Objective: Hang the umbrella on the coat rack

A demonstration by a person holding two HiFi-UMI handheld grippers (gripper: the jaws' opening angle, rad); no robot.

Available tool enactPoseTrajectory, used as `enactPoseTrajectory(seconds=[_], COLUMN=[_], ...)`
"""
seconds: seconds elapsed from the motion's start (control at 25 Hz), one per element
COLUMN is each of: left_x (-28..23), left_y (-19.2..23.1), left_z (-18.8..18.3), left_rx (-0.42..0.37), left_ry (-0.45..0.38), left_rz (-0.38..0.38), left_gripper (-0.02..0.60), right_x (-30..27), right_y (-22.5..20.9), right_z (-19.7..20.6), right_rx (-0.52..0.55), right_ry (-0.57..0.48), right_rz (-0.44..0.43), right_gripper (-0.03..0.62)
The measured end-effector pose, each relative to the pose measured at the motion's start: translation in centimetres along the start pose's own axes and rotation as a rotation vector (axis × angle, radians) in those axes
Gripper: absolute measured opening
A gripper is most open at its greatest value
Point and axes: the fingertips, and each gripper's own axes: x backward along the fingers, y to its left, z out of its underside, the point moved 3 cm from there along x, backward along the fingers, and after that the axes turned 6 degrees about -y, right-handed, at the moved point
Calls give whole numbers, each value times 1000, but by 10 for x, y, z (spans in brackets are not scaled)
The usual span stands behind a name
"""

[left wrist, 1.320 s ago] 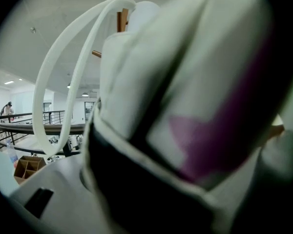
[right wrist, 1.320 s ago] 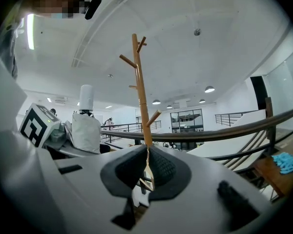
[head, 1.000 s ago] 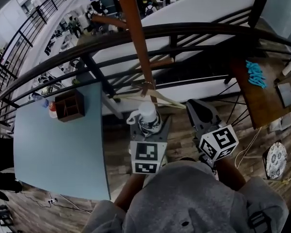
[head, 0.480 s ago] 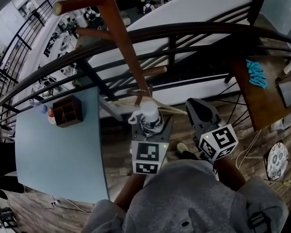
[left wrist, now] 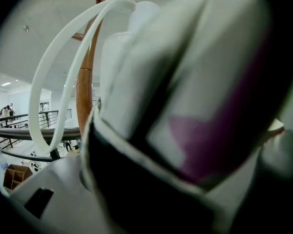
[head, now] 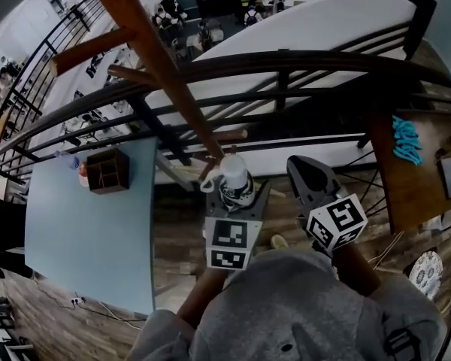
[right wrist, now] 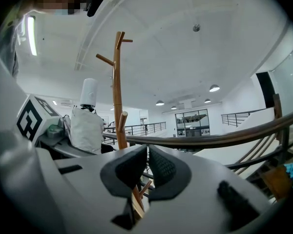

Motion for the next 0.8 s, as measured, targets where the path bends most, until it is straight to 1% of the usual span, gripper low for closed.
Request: enactPoseTrajectory(seconds=[0.36, 0.8], left_x=[-44, -90], left_y=[-16, -23], left_z=[-13, -5], left_rx=[7, 19], left_ry=[25, 71], left_rz=[-35, -91], left_gripper=[298, 298], right_x=[-7, -14], right_y=[-41, -91], right_z=[-7, 2], right_rx=[-19, -36], right_ry=[-15, -16], right_rz=[-69, -118], right_gripper=[26, 26])
